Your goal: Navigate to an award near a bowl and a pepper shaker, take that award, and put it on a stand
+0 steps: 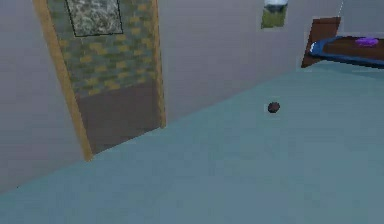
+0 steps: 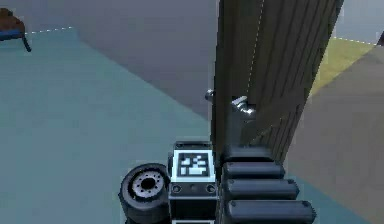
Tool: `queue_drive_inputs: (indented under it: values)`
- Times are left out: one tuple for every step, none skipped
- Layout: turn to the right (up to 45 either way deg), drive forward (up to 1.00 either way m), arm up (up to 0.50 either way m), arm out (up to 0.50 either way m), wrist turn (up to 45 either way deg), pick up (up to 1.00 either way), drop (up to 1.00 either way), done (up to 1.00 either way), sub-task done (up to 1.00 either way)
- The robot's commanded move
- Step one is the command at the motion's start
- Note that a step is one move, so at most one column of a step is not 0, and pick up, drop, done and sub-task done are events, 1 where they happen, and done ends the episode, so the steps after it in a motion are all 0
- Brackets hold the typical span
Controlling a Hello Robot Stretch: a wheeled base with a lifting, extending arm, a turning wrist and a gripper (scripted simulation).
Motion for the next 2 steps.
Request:
queue_drive_inputs:
  values:
    - [45.0, 0.00, 0.00, 0.00, 0.0, 0.00, 0.00, 0.00, 0.00]
    - [3.0, 0.00, 0.00, 0.00, 0.0, 0.00, 0.00, 0.00, 0.00]
